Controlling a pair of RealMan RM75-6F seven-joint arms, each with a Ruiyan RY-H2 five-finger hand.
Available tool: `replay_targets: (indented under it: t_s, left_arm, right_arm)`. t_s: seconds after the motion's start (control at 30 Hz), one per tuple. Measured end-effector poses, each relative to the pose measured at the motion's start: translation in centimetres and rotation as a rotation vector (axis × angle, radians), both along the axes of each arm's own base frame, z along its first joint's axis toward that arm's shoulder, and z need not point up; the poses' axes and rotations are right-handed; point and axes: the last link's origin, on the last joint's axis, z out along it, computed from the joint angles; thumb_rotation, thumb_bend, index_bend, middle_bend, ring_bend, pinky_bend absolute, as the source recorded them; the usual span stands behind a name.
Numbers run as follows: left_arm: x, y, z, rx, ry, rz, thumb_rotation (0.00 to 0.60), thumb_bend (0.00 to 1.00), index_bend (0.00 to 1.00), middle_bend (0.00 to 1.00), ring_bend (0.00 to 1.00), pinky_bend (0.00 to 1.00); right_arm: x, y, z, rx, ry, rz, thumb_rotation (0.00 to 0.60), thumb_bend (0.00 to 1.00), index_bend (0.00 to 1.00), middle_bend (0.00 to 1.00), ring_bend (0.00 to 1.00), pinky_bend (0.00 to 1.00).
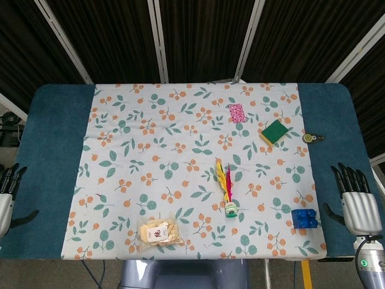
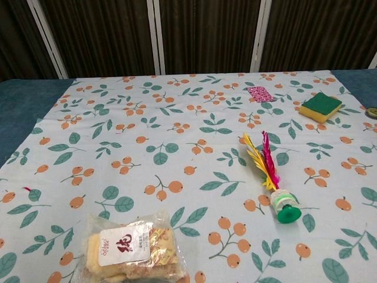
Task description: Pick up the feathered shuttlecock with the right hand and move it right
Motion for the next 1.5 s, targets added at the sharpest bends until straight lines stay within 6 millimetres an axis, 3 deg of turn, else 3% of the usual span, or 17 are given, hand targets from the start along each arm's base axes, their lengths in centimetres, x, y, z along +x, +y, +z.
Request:
replay_targets:
  t_s: [0.9, 1.2, 1.5]
  left_arm:
    - [0.2, 0.0, 0.0, 0.004, -0.005, -0.011, 0.600, 0.11, 0.00, 0.00, 0.00, 0.00]
    - [0.4, 0.0, 0.0, 0.020, -0.036, -0.026, 0.600, 0.11, 0.00, 0.00, 0.00, 0.00]
    - [0.1, -0.1, 0.0, 0.018, -0.015, -0.012, 0.600, 0.11, 0.00, 0.00, 0.00, 0.00]
  right_arm:
    - [0.2, -0.8, 0.2, 0.013, -0.002, 0.033, 0.600, 0.16, 0.07, 0.00, 0.00, 0.00]
    - [1.7, -5.7, 0.4, 0.094, 0.036, 0.221, 0.600, 0.13, 0.22, 0.02, 0.00, 0.00]
    - [6.0, -11.8, -1.7, 0.256, 0.084, 0.488, 0.600, 0.10, 0.28, 0.08, 0.00, 0.00]
